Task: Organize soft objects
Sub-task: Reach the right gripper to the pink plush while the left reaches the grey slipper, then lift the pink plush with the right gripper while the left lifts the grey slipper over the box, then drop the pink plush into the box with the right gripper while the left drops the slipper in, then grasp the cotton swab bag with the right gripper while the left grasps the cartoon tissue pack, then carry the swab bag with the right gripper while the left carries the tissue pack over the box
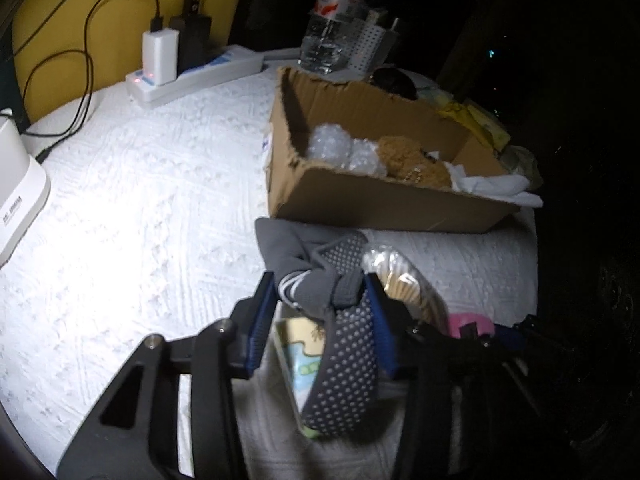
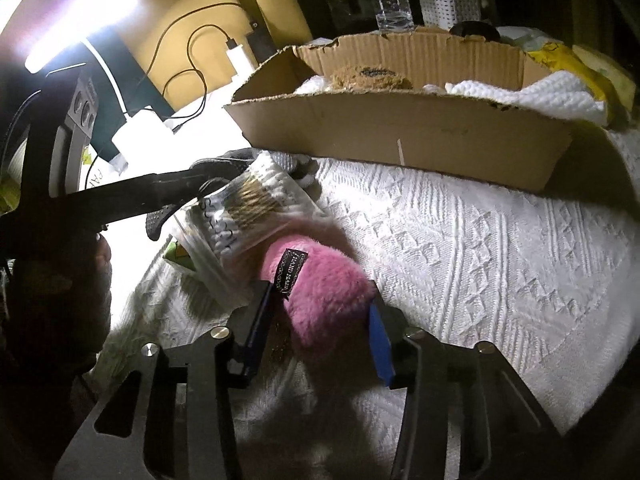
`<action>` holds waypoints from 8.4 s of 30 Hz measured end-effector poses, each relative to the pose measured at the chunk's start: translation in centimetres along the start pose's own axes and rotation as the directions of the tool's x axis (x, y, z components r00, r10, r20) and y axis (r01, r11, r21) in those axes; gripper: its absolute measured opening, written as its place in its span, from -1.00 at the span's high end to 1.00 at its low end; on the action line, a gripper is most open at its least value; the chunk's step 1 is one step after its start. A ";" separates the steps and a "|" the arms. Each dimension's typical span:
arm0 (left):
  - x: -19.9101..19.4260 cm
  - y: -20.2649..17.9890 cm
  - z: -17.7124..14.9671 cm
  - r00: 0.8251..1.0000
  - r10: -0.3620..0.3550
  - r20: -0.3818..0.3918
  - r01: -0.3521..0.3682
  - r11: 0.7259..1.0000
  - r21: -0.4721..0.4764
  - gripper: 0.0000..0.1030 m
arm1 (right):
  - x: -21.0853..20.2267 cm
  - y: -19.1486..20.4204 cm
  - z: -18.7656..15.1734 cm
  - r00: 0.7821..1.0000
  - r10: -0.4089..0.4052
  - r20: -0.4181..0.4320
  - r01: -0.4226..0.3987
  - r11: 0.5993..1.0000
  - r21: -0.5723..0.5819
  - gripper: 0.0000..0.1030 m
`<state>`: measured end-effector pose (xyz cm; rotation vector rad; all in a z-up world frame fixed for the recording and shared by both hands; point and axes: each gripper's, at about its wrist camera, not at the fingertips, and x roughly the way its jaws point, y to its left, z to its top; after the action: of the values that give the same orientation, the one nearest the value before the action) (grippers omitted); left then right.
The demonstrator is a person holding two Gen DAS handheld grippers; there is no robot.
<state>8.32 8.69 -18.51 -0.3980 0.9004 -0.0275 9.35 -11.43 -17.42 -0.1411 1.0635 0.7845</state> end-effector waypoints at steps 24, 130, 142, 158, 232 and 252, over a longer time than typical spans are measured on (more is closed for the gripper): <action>-7.7 -3.4 2.1 0.983 0.027 0.180 -0.044 0.995 0.092 0.14 | -5.5 -1.6 1.7 0.990 -0.067 0.123 0.067 0.998 0.007 0.12; -3.0 -6.7 6.8 0.983 0.088 0.162 -0.120 0.972 0.200 -0.39 | -4.9 -4.6 10.4 0.966 -0.111 0.233 0.100 0.993 0.057 -0.05; -4.9 -5.6 4.2 0.982 0.104 0.155 -0.132 0.975 0.180 -0.39 | -6.0 -1.8 8.4 0.968 -0.094 0.232 0.089 0.995 0.032 -0.08; -6.6 -1.3 0.6 0.976 0.164 0.144 -0.176 0.981 0.075 -0.39 | -3.4 1.7 6.1 0.988 -0.061 0.142 0.064 0.998 -0.014 -0.25; -1.4 -6.2 -1.9 0.989 0.145 0.007 -0.143 0.966 0.215 0.07 | -7.3 -6.7 2.7 0.984 -0.021 0.176 -0.007 0.987 0.158 0.23; -2.0 -5.2 5.1 0.984 0.128 0.121 -0.149 0.972 0.182 0.07 | -7.9 -7.5 4.7 0.979 -0.034 0.199 0.004 0.989 0.146 0.23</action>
<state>11.76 5.90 -12.36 -0.1555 0.8083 0.0359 15.61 -18.73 -10.46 0.0510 0.9222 0.6859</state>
